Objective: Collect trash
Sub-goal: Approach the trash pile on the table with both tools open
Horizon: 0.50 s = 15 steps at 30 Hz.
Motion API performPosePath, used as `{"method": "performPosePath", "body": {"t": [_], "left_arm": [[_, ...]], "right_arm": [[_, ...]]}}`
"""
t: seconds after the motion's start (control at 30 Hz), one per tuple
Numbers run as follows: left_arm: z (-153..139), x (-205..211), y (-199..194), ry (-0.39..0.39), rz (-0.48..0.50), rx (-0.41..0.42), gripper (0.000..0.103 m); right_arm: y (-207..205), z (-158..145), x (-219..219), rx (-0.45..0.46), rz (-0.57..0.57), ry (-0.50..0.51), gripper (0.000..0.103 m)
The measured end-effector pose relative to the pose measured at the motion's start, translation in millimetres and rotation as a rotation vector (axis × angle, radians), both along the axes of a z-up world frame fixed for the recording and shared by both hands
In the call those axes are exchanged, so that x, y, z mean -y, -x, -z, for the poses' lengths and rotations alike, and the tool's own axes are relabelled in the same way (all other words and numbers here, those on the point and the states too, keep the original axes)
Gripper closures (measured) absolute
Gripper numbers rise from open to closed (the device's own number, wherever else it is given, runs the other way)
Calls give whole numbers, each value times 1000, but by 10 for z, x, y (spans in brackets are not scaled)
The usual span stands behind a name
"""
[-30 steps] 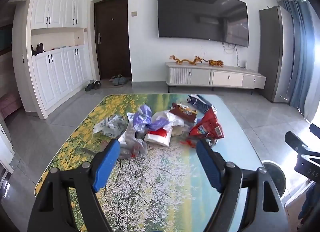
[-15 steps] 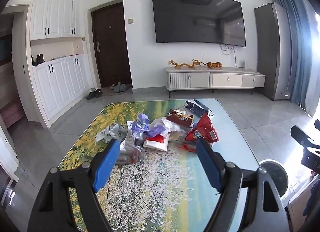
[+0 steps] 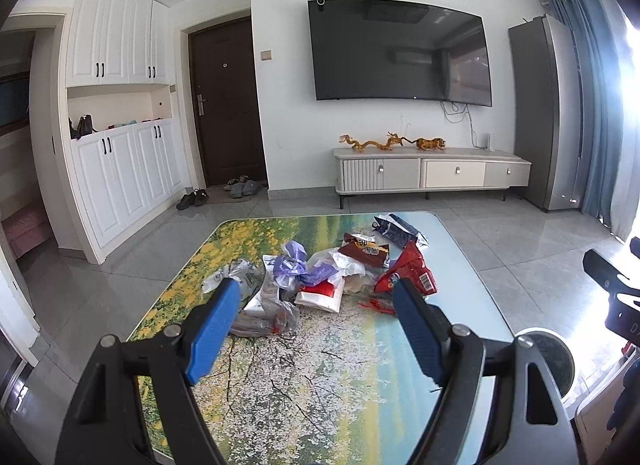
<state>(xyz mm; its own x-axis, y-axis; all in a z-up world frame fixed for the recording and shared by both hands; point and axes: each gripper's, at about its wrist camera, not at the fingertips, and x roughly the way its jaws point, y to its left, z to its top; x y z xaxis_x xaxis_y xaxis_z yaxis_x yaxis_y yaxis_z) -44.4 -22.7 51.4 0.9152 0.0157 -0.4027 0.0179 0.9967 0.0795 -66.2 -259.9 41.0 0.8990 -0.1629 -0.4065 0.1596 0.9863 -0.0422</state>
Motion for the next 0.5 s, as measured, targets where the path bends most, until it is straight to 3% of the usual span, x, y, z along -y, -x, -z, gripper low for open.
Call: {"method": "performPosePath", "body": {"t": [0.5], "left_arm": [[-209, -239, 279, 36, -28, 63, 25]], "right_arm": [[222, -230, -160, 64, -11, 28, 0]]}}
